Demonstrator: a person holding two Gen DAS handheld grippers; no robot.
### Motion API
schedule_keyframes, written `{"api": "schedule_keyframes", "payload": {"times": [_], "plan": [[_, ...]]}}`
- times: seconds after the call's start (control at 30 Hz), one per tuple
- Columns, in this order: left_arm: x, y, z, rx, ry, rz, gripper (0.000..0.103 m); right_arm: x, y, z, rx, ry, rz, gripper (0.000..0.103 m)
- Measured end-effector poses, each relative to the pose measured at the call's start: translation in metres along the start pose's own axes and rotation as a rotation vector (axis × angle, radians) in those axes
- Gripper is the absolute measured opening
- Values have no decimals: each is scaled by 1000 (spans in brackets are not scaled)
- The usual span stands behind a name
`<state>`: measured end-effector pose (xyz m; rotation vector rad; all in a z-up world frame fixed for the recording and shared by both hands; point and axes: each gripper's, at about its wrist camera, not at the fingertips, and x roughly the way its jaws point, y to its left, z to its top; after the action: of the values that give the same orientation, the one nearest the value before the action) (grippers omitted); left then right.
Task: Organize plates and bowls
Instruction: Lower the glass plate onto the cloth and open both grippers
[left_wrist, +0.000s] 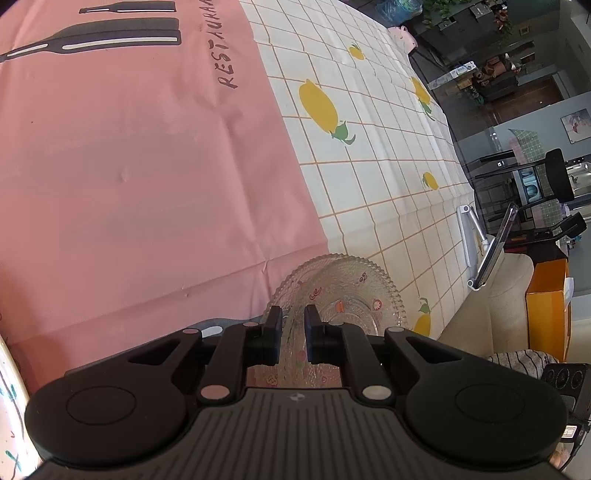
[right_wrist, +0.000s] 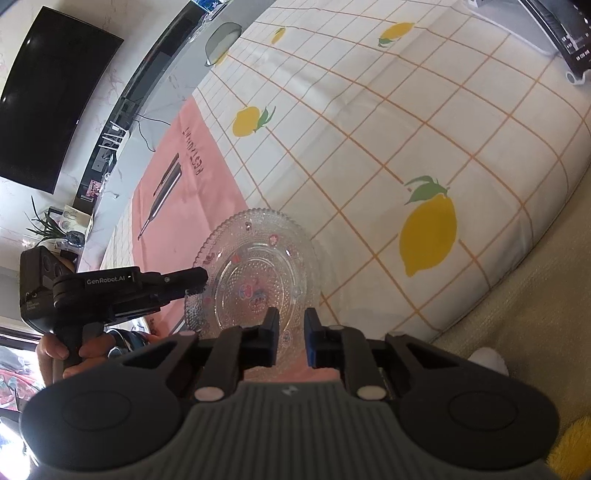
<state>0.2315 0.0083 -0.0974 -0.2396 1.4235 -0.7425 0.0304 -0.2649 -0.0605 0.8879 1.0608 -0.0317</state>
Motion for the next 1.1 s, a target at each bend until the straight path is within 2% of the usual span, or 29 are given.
{"api": "schedule_keyframes", "payload": {"times": [0.13, 0.23, 0.3, 0.43, 0.57, 0.8, 0.93, 1.0, 1.1], "plan": [[0, -8, 0, 21, 3, 45, 15, -3, 12, -1, -85, -27, -48, 11], [2, -23, 0, 71, 11, 110, 17, -1, 21, -2, -171, -57, -109, 11], [3, -31, 1, 93, 21, 152, 20, 4, 19, -2, -181, -51, -123, 11], [8, -47, 2, 144, 43, 233, 26, 14, 10, -2, -160, -21, -122, 11], [14, -60, 0, 149, 59, 300, 33, 17, 6, -1, -146, -16, -99, 11], [28, -86, -5, 220, 86, 425, 48, 22, 4, -1, -137, -8, -74, 11], [34, -94, -6, 236, 103, 500, 46, 22, 4, 0, -142, -14, -70, 11], [39, -101, -10, 282, 111, 568, 37, 23, 2, 2, -135, -10, -60, 11], [45, -110, -14, 337, 117, 618, 38, 25, 0, 3, -130, -3, -48, 11]]}}
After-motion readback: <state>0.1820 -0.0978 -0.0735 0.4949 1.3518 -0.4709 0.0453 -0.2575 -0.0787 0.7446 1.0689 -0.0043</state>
